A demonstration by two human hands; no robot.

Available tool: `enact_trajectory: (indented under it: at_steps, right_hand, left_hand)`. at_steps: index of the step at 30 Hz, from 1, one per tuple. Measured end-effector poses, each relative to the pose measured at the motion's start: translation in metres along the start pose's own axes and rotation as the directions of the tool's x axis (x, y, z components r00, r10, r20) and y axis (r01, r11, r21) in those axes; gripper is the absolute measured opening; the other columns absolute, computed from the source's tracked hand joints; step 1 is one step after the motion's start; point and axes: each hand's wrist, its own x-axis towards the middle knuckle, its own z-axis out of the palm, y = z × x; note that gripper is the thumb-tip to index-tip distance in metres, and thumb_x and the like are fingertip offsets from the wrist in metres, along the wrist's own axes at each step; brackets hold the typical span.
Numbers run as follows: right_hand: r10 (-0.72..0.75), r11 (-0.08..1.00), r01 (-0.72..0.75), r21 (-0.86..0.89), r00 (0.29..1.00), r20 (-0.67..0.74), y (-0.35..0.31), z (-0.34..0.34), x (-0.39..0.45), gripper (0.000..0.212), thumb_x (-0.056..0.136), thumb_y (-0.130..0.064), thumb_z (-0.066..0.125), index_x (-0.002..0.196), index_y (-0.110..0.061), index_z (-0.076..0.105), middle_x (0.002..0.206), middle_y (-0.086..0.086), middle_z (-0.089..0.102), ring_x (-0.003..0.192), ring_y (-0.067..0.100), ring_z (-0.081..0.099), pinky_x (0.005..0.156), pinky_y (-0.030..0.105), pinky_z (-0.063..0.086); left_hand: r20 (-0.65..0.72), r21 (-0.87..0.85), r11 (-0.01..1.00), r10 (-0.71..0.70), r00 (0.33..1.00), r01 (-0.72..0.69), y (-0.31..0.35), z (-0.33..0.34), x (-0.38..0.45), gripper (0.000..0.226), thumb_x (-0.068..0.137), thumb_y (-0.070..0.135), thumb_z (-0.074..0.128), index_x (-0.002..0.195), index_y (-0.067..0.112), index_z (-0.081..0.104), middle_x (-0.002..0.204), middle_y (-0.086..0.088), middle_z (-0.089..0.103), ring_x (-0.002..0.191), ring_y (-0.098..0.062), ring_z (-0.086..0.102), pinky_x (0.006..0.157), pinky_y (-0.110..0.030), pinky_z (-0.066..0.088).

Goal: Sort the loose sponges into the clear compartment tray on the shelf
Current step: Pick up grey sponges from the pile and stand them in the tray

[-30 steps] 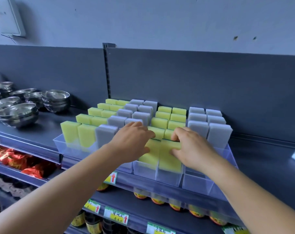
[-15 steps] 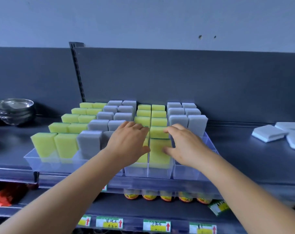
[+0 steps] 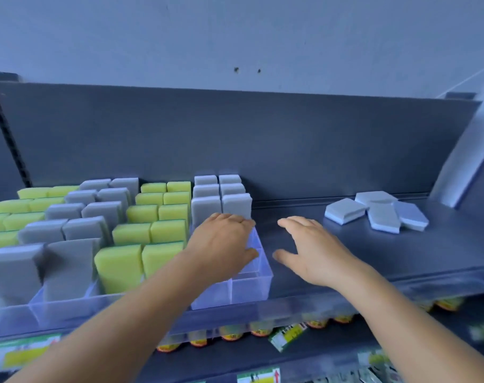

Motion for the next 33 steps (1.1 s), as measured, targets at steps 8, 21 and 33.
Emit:
enact_trajectory:
  at_steps: [8,21,33]
  right_hand:
    - [0.092,0.996,-0.092,0.013,0.996,0.008,0.113,-0.029,-0.007,0.062,0.093,-0.043,0.050,0.146,-0.022,0.028,0.152,-0.008,0.030,0.140,0.015,0.026,0.109,0.028,0.026]
    - [0.258,0.965,-0.261,0.031,0.964,0.058,0.252,-0.045,0.017,0.053,0.095,-0.039,0.048,0.141,-0.015,0.035,0.146,-0.002,0.037,0.134,0.019,0.031,0.102,0.030,0.033]
    - [0.353,0.936,-0.347,-0.067,0.926,0.134,0.295,-0.021,0.083,0.050,0.100,-0.034,0.036,0.144,-0.012,0.027,0.150,0.003,0.028,0.140,0.025,0.021,0.112,0.035,0.025]
  left_hand:
    - [0.015,-0.101,0.995,0.007,1.000,-0.005,0.091,0.025,0.074,0.051,0.094,0.045,0.047,0.137,0.017,0.042,0.139,0.002,0.049,0.128,-0.020,0.044,0.105,-0.029,0.032]
    - [0.097,-0.151,0.989,0.007,0.995,0.007,0.171,0.063,0.194,0.045,0.099,0.031,0.039,0.143,0.019,0.036,0.148,0.001,0.038,0.134,-0.021,0.038,0.108,-0.032,0.031]
    - [0.261,-0.108,0.994,-0.003,0.965,0.032,0.157,0.120,0.287,0.047,0.092,0.038,0.048,0.135,0.021,0.042,0.137,-0.006,0.043,0.123,-0.030,0.046,0.101,-0.039,0.039]
